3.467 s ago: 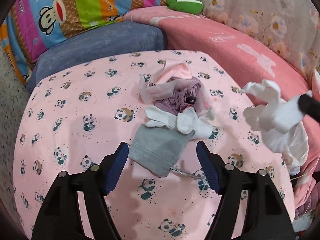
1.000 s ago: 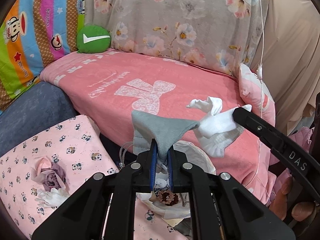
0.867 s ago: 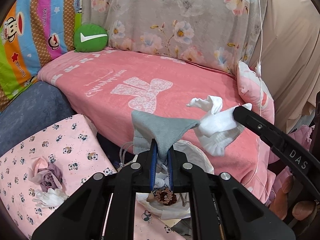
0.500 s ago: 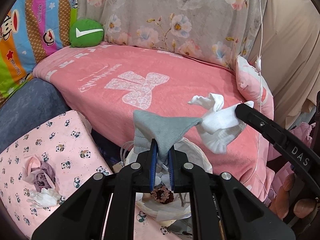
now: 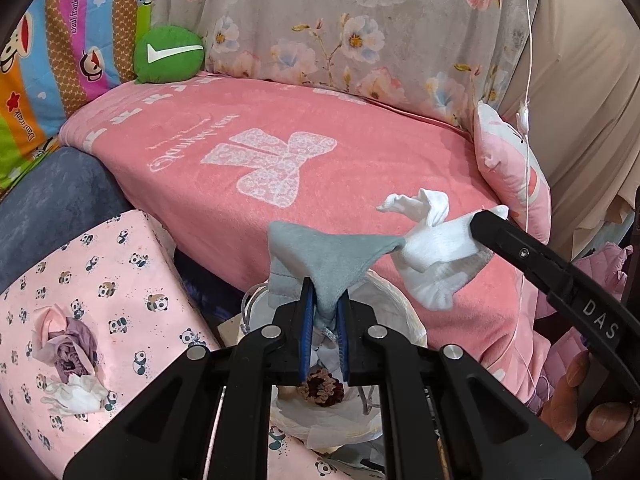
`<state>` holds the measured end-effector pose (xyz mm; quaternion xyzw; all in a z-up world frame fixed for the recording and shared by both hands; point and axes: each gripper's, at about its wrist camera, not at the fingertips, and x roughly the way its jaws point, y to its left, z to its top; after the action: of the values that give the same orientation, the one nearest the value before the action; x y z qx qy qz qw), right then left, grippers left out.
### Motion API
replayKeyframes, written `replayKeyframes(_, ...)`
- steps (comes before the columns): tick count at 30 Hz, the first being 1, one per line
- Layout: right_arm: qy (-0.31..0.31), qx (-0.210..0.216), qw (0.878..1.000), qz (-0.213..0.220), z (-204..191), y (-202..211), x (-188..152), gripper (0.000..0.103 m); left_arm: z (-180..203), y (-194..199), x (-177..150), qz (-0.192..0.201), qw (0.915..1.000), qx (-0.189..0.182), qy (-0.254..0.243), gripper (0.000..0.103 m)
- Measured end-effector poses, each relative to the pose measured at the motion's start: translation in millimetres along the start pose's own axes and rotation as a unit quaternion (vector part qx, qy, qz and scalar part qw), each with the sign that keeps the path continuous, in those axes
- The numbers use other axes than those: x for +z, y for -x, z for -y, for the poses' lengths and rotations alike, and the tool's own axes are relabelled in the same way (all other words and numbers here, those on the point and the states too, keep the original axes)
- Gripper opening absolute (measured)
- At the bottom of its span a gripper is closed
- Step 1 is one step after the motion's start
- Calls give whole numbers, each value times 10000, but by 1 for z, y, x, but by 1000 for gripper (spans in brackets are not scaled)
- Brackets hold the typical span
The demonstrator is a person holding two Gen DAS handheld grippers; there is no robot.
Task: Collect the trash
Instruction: 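Carry both socks over the white bin and open both tools to drop them, then move both open tools back over the remaining pile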
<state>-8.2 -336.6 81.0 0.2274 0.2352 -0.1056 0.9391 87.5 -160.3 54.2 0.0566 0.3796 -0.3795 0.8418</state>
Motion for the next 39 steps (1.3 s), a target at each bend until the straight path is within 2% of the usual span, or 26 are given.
replayKeyframes(1, 10, -16, 10000, -3, 0, -1, 0, 11, 0, -1, 0, -15, 10000, -19, 10, 12)
replayKeyframes(3, 3, -64, 10000, 19, -2, -1, -1, 15, 1, -4, -1, -24, 10000, -5, 15, 22)
replayKeyframes(4, -13, -89, 10000, 39, -2, -1, -1, 16, 1, -5, -1, -7, 10000, 52, 31, 40)
replayKeyframes(5, -46, -90, 9999, 31, -1, -2, -1, 24, 1, -3, -1, 63, 9998, 162, 76, 63)
replayKeyframes(7, -131, -106, 9998, 44, 2, -2, 0, 36, 0, 2, -2, 281, 9990, 312, 154, 79)
replayKeyframes(20, 32, -34, 10000, -64, -6, -6, -5, 37, -15, 7, -5, 319, 9976, 548, 274, 79)
replayKeyframes(39, 405, 245, 9981, -385, -61, -27, -28, 37, -76, 32, -30, 326, 9914, 891, 901, 79)
